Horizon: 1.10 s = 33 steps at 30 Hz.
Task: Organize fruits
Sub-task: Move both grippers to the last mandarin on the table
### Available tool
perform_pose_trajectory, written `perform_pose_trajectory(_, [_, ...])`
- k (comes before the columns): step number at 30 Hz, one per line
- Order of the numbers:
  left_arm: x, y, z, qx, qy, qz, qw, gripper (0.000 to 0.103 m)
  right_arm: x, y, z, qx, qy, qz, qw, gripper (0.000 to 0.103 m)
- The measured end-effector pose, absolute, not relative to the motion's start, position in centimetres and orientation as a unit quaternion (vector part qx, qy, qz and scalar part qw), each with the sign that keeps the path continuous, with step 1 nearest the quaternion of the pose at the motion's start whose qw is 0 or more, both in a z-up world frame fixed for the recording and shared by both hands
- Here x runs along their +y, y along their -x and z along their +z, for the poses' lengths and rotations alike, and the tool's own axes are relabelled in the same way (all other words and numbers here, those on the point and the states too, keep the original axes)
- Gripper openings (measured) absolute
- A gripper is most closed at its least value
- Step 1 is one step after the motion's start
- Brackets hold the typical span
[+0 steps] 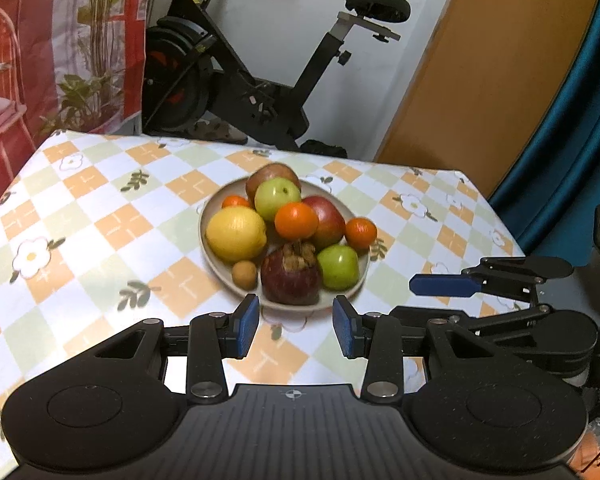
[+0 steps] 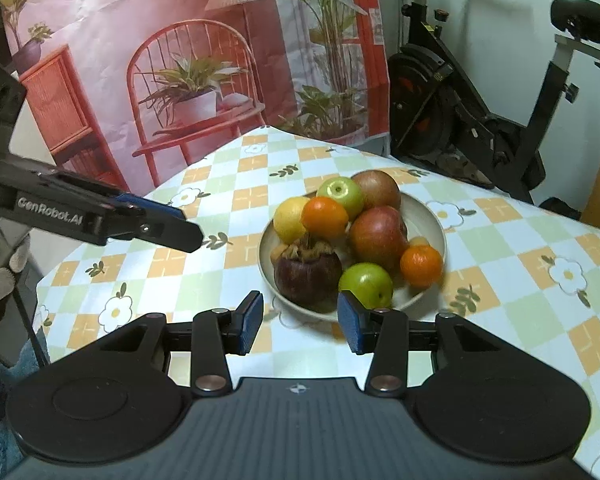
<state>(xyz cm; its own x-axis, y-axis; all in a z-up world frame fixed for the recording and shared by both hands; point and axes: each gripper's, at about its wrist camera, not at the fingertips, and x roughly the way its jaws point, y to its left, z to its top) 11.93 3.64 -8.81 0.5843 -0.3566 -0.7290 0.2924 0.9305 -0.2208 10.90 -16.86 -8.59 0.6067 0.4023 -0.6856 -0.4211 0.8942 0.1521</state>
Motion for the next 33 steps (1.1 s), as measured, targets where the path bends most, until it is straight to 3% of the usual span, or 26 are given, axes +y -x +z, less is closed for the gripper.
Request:
perform_pose_trajectory(30, [1.6, -6.6, -14.5, 0.514, 0.029, -0.234, 0.825, 0.043, -15.1, -3.3, -12.8, 0.467, 0.068, 0.292, 0.832, 0.047])
perform_pose_trajectory(33, [1.2, -6.4, -14.9, 0.516, 0.023, -0.246, 0.820, 0.050, -14.3, -2.9, -13.3, 0.471, 0.080, 0.307, 0.823, 0.047])
